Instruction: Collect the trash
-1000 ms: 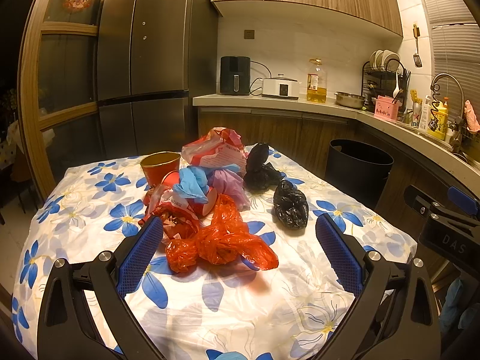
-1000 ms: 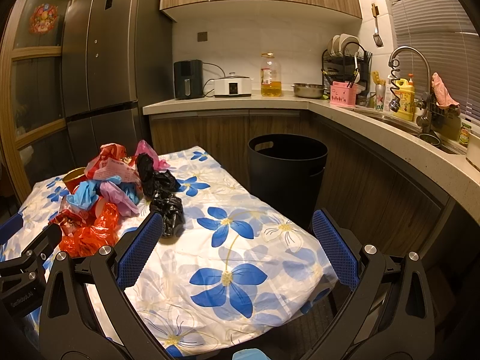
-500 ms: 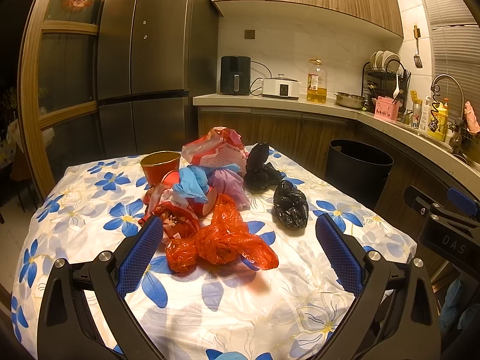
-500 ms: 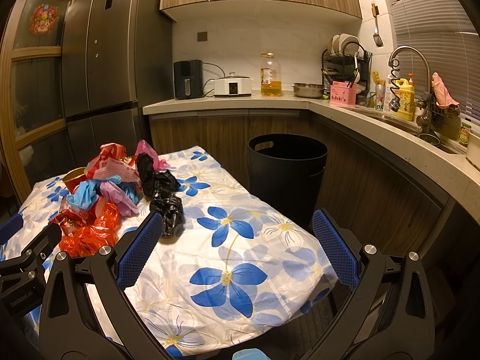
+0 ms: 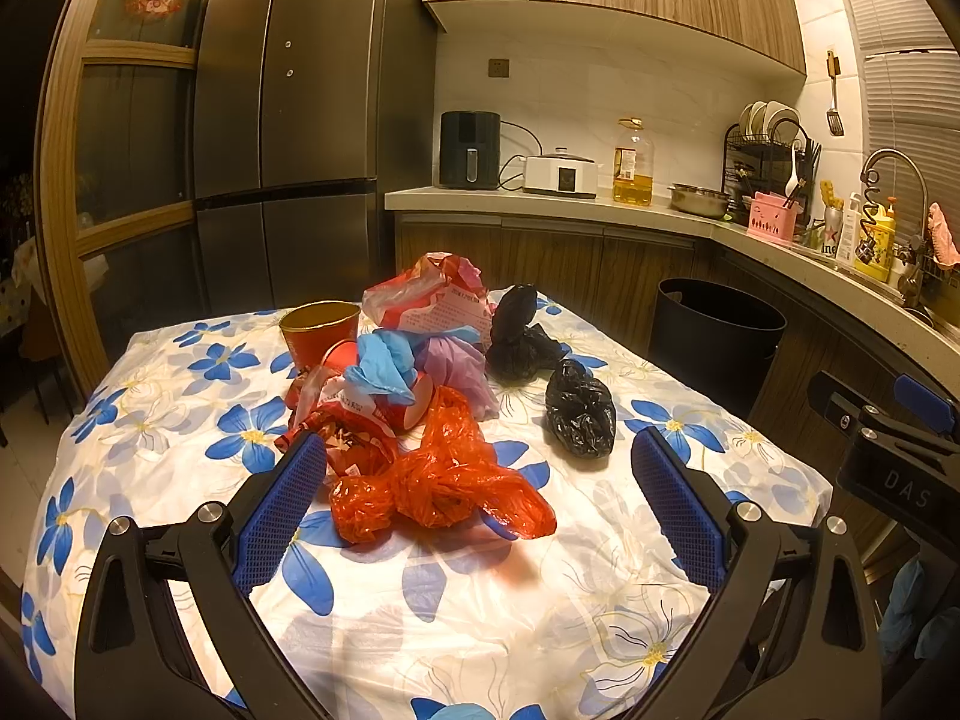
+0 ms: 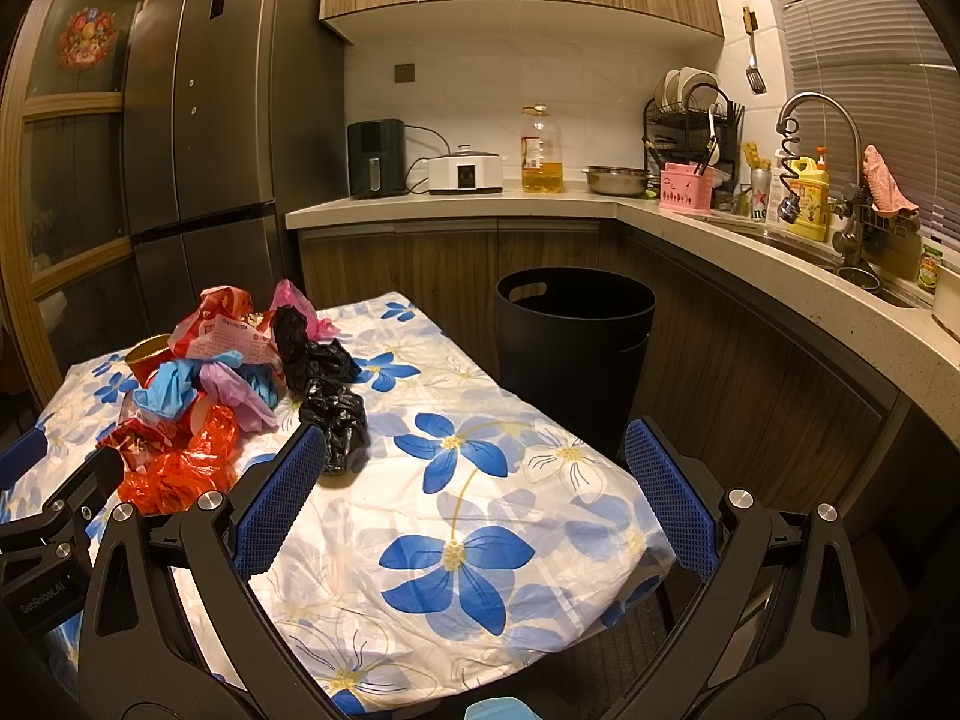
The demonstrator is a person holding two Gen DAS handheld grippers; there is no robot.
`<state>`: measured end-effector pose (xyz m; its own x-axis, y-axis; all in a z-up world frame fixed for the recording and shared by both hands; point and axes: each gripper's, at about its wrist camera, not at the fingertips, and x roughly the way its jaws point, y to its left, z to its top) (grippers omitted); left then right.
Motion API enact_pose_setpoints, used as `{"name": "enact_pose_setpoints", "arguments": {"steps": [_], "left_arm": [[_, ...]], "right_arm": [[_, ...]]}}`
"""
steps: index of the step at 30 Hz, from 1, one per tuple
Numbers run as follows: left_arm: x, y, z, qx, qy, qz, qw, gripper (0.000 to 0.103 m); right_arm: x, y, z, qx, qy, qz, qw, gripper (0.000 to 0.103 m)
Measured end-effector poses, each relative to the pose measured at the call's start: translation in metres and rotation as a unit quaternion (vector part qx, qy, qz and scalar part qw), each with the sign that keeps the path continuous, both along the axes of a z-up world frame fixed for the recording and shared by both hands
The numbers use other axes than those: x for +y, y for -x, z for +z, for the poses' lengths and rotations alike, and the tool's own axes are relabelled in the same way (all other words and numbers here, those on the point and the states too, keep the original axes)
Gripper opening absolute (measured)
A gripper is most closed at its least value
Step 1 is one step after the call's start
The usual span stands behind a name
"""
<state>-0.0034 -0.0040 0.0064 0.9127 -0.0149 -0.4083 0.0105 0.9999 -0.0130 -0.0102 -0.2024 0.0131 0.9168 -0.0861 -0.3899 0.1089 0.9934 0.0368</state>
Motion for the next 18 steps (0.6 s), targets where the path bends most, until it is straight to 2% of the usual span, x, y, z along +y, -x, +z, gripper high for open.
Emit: {"name": "enact_pose_setpoints", "arguments": {"steps": [18], "left_arm": [[-0.0025, 0.0006, -0.0002, 0.001, 0.001, 0.000, 1.0000, 0.097]], "right_arm": [[0.0000, 0.0007, 0.0001, 0.000, 0.000, 0.000, 1.000, 0.099]]}}
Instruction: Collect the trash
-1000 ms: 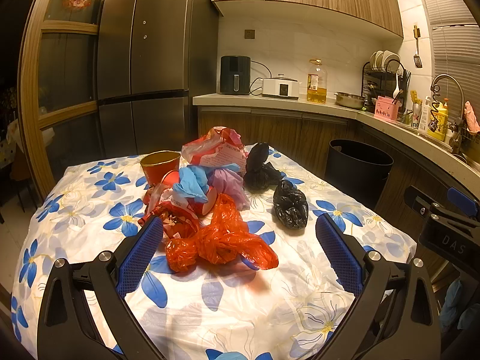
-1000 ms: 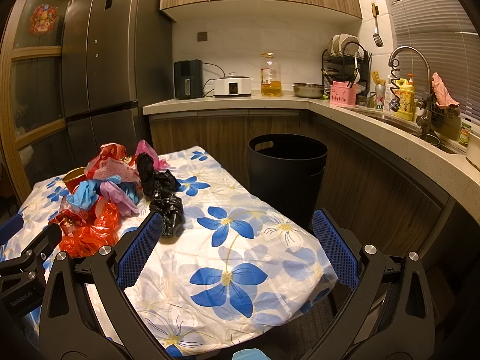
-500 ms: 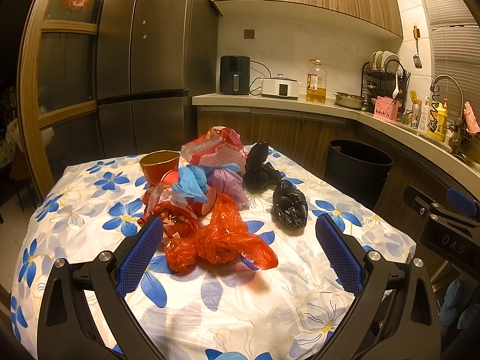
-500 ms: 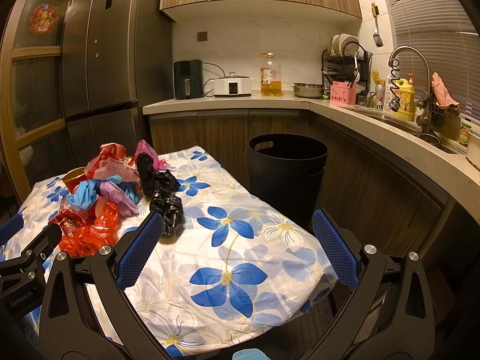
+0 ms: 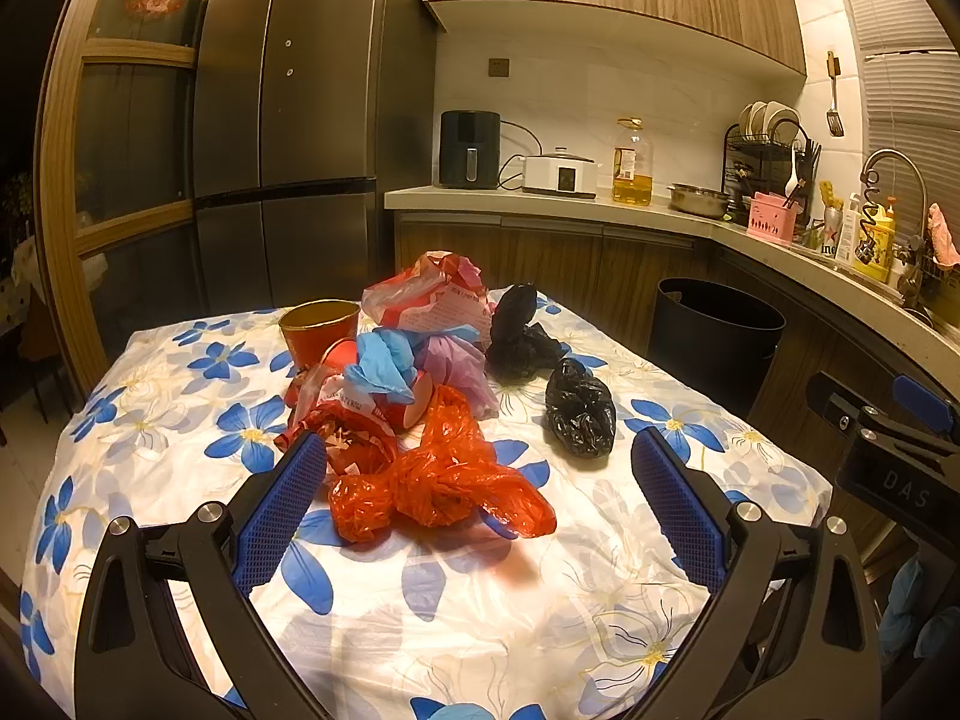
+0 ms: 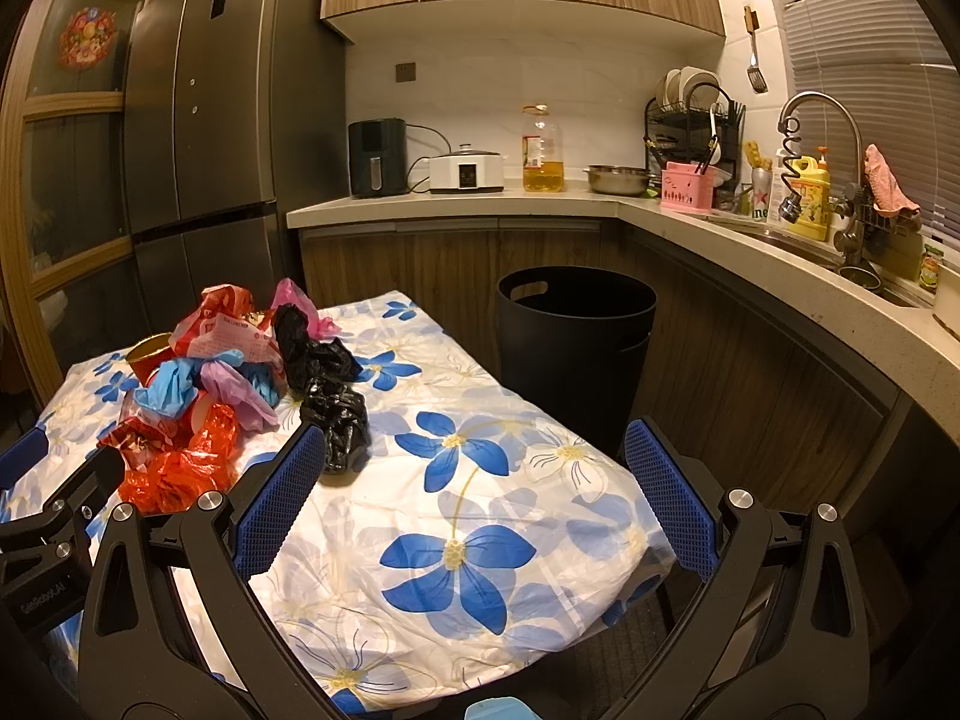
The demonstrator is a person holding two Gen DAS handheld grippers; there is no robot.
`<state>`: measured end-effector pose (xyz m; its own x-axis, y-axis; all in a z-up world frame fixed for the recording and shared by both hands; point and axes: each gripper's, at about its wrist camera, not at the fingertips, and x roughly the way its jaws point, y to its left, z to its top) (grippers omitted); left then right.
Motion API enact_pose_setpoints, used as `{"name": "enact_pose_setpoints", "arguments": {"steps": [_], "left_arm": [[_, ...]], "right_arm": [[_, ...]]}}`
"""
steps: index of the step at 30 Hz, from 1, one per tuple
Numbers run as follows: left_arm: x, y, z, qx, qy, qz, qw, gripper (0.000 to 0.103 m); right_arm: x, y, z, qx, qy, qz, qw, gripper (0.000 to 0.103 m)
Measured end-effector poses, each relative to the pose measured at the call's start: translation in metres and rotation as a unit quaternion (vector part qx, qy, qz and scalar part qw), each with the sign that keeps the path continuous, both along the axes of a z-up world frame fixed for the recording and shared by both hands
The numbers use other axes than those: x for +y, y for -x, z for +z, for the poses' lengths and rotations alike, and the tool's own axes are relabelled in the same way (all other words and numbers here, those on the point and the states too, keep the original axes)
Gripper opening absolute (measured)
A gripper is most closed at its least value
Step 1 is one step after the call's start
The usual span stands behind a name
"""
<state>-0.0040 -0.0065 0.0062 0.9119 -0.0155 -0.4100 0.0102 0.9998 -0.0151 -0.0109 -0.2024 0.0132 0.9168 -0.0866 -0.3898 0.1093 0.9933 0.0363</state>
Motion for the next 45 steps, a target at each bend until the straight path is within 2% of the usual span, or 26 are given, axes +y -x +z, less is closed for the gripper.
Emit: {"name": "enact_pose_setpoints", "arguments": {"steps": [12, 15, 25, 30, 34, 42, 43, 45], "left_arm": [[-0.001, 0.001, 0.000, 0.000, 0.001, 0.001, 1.0000, 0.097], [0.000, 0.002, -0.002, -0.001, 0.006, 0.001, 1.0000, 0.097], [0.014, 0.006, -0.015, -0.022, 0.026, 0.016, 0.9993, 0.097], [0.025, 0.003, -0.028, -0.015, 0.048, 0.031, 0.9982, 0.097], [0.023, -0.008, -0.036, -0.009, 0.048, 0.041, 0.9980, 0.097], [0.010, -0.049, -0.046, 0.013, 0.045, 0.054, 0.9975, 0.092], [0.010, -0.054, -0.049, 0.020, 0.046, 0.059, 0.9970, 0.090], [0.011, -0.063, -0.057, 0.041, 0.050, 0.066, 0.9957, 0.077]], "right_arm": [[-0.005, -0.001, 0.006, 0.002, -0.001, 0.004, 1.000, 0.099], [0.002, -0.003, -0.007, 0.003, -0.001, 0.004, 1.000, 0.099], [-0.001, -0.013, -0.017, 0.004, -0.007, 0.013, 1.000, 0.099], [-0.001, -0.021, -0.024, 0.002, -0.012, 0.025, 1.000, 0.099], [-0.001, -0.030, -0.033, 0.009, -0.017, 0.037, 0.999, 0.099], [-0.003, -0.051, -0.048, 0.028, -0.027, 0.057, 0.998, 0.099], [-0.004, -0.052, -0.050, 0.028, -0.027, 0.059, 0.997, 0.099], [-0.003, -0.056, -0.052, 0.025, -0.024, 0.065, 0.997, 0.099]]}}
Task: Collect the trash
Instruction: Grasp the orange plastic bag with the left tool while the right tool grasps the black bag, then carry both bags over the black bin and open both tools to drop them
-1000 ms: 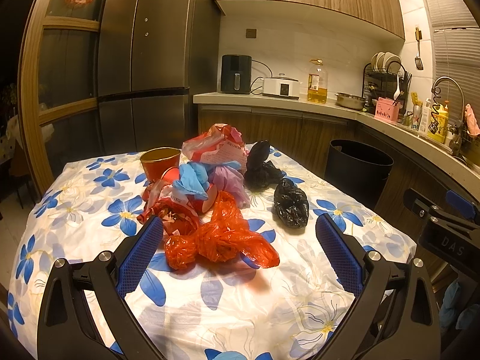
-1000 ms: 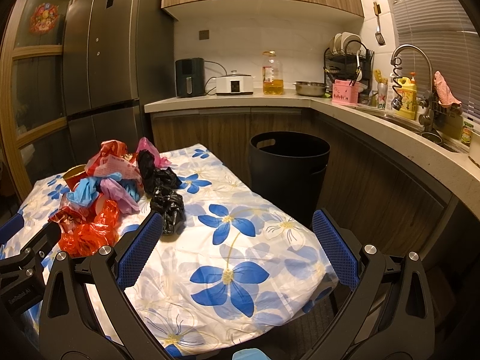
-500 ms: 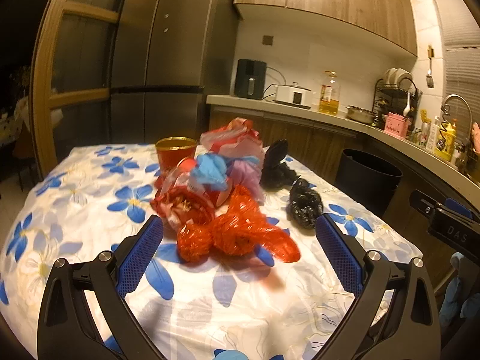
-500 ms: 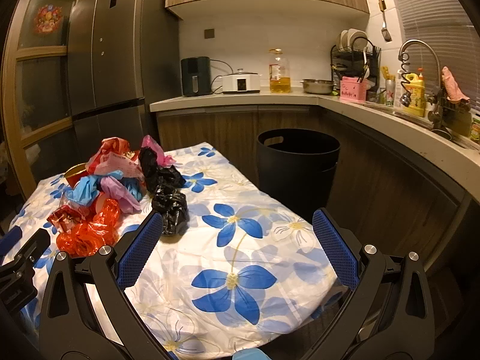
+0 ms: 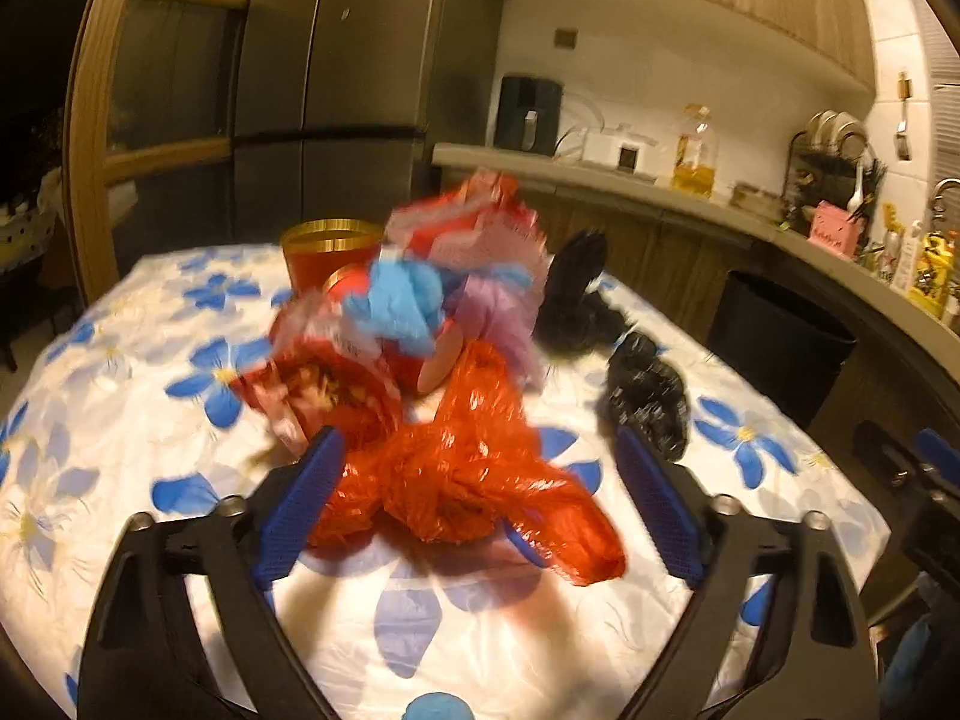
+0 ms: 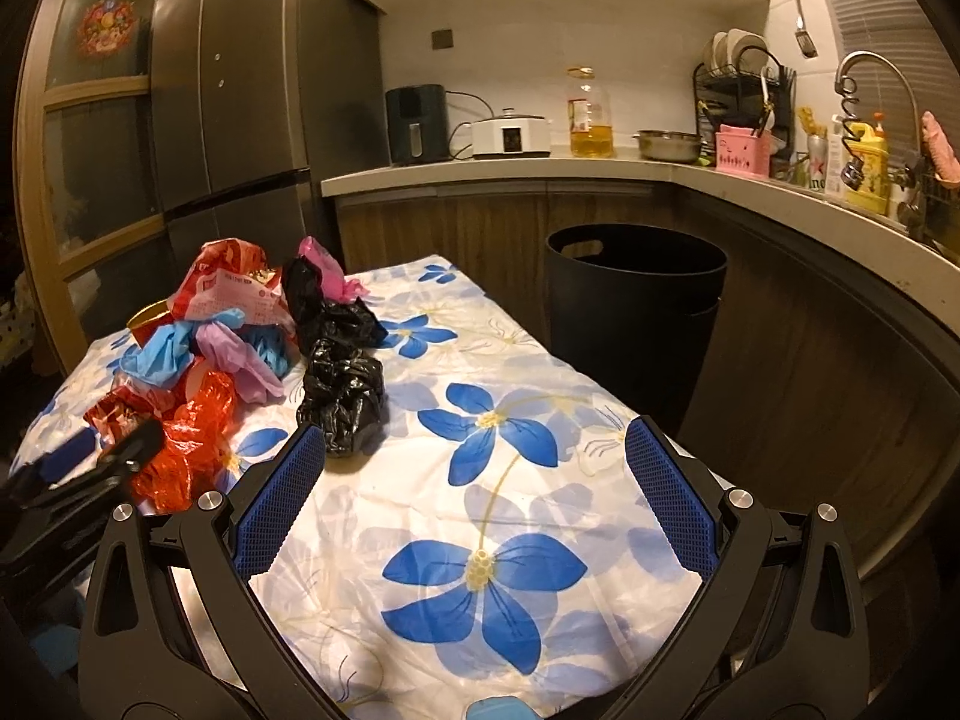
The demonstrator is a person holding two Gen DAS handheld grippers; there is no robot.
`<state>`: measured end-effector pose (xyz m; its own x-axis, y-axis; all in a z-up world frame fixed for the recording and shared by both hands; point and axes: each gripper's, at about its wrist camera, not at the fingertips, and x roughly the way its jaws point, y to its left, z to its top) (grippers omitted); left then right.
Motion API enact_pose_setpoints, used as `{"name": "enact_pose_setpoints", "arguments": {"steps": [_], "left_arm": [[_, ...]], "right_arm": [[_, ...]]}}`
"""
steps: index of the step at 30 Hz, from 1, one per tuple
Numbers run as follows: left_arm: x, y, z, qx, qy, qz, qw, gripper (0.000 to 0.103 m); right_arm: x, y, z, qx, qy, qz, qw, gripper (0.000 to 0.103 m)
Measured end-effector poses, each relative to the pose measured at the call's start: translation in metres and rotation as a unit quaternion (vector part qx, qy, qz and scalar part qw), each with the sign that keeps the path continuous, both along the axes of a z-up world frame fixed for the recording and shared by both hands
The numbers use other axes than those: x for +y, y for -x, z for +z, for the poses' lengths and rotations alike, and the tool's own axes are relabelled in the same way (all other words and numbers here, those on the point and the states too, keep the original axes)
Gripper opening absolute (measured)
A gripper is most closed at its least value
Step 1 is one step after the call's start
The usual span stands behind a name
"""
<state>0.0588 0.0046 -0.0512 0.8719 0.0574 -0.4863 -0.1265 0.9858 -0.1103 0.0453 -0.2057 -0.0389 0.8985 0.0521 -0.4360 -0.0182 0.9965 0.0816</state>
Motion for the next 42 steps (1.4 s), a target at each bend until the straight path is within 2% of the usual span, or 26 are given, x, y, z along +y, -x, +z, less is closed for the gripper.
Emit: {"name": "enact_pose_setpoints", "arguments": {"steps": [2, 6, 7, 10, 14, 18, 25, 28, 31, 33, 36, 42], "left_arm": [[0.001, -0.007, -0.011, 0.023, 0.009, -0.002, 0.9997, 0.066], [0.002, -0.008, -0.018, 0.031, 0.006, 0.003, 0.9995, 0.052], [0.002, -0.008, -0.019, 0.033, 0.005, 0.003, 0.9995, 0.041], [0.003, -0.006, -0.021, 0.036, 0.006, 0.000, 0.9993, 0.030], [0.002, -0.001, -0.021, 0.030, 0.006, -0.006, 0.9995, 0.016], [0.004, 0.009, -0.017, 0.015, 0.009, -0.011, 0.9998, 0.012], [0.009, 0.023, -0.007, -0.009, 0.016, -0.018, 0.9997, 0.011], [0.010, 0.026, -0.003, -0.016, 0.020, -0.022, 0.9994, 0.011], [0.009, 0.029, 0.000, -0.021, 0.020, -0.026, 0.9992, 0.011], [0.008, 0.029, 0.002, -0.024, 0.017, -0.028, 0.9992, 0.011], [0.006, 0.029, 0.004, -0.026, 0.014, -0.030, 0.9991, 0.011], [-0.001, 0.030, 0.012, -0.034, 0.009, -0.036, 0.9987, 0.010]], "right_arm": [[0.000, -0.004, -0.002, -0.003, 0.001, 0.004, 1.000, 0.099], [0.003, -0.016, -0.007, -0.002, -0.009, 0.023, 1.000, 0.098], [0.005, -0.018, -0.008, -0.001, -0.011, 0.030, 1.000, 0.097], [0.013, -0.026, -0.012, 0.003, -0.020, 0.055, 0.998, 0.092], [0.026, -0.036, -0.019, 0.007, -0.027, 0.090, 0.996, 0.079], [0.037, -0.053, -0.029, 0.024, -0.037, 0.114, 0.993, 0.066], [0.047, -0.080, -0.042, 0.045, -0.039, 0.121, 0.991, 0.055], [0.050, -0.094, -0.047, 0.061, -0.042, 0.120, 0.990, 0.046], [0.054, -0.103, -0.052, 0.070, -0.040, 0.121, 0.989, 0.033], [0.057, -0.106, -0.056, 0.080, -0.037, 0.125, 0.988, 0.019], [0.058, -0.106, -0.057, 0.078, -0.032, 0.127, 0.988, 0.006], [0.044, -0.089, -0.044, 0.051, -0.036, 0.123, 0.990, 0.003]]}}
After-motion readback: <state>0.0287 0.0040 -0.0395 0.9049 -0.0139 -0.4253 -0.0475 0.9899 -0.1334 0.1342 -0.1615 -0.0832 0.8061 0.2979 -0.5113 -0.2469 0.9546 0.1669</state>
